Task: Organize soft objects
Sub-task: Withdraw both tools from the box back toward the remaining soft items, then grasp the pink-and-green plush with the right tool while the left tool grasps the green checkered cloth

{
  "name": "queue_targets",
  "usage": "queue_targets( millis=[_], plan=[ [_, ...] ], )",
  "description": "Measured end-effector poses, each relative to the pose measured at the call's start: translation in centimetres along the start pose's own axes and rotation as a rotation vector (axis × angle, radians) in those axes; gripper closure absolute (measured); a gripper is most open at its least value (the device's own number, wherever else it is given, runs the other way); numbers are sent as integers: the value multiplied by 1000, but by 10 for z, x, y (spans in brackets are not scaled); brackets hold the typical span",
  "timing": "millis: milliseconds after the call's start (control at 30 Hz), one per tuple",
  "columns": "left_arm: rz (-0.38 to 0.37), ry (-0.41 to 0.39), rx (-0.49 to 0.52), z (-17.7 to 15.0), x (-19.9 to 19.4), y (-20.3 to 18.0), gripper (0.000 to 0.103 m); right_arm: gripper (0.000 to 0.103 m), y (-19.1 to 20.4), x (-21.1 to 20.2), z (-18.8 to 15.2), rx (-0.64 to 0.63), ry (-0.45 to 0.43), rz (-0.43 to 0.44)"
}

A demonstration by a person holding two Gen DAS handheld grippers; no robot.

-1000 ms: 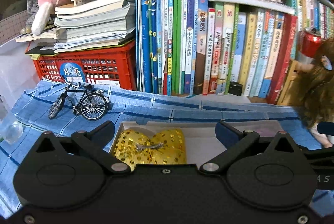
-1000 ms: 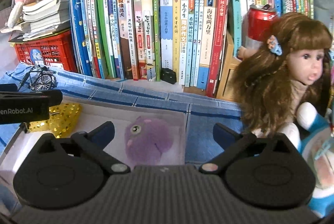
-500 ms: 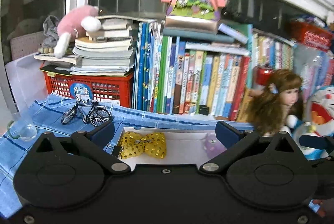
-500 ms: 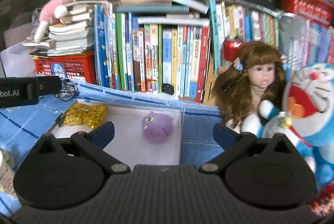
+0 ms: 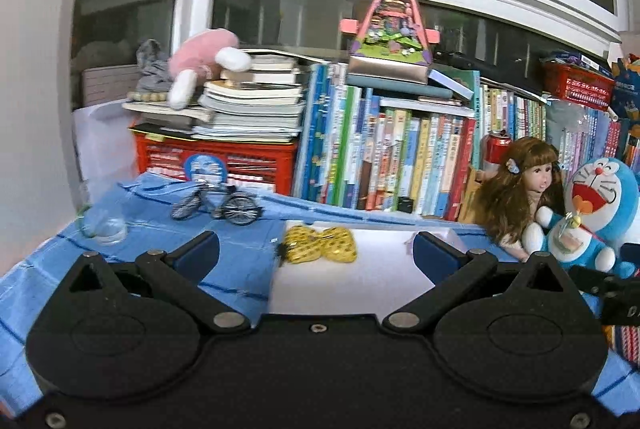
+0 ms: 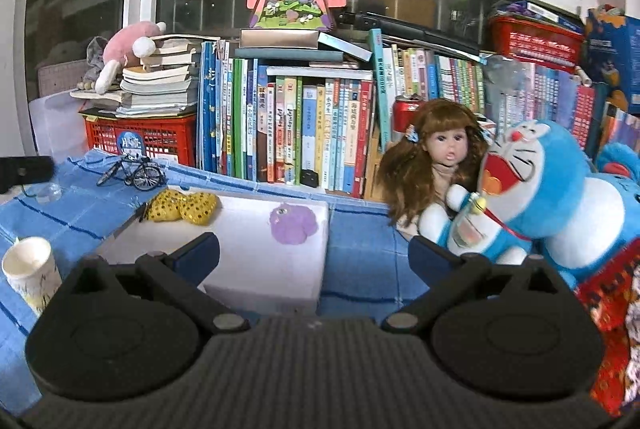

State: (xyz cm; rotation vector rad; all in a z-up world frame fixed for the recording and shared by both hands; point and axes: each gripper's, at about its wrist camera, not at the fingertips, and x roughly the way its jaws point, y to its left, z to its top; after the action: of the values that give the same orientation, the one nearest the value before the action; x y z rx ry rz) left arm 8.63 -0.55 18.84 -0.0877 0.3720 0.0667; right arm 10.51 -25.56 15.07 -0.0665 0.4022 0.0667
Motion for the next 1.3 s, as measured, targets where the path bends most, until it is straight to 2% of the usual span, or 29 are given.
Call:
queue_targets(
  millis=[133, 300, 467, 700, 833, 967, 1200, 1300],
  plan=[
    [40, 1, 13, -12, -10, 25, 0, 0, -2, -10, -14, 6, 7, -7],
    [90, 17, -40, -22, -14, 67, 0, 0, -8, -14, -29, 29, 23, -28],
    [207, 7, -30, -24, -19, 108, 0, 0, -13, -15, -48, 12, 52, -59],
    [322, 77, -10, -51, -6, 159, 0, 0, -16, -15, -79, -5, 112, -70],
    [329, 135, -24, -78, 10, 177, 0, 0, -16, -11, -96, -18, 148, -43],
    [281, 178, -6, -97, 28, 179, 0, 0, -12, -1, -105, -21, 178, -37],
    [263, 214, 124, -110, 65, 158, 0, 0, -3, 15, -114, -84, 192, -30],
    [195, 209, 122, -108, 73, 155, 0, 0, -1, 22, -115, -87, 205, -13]
  ],
)
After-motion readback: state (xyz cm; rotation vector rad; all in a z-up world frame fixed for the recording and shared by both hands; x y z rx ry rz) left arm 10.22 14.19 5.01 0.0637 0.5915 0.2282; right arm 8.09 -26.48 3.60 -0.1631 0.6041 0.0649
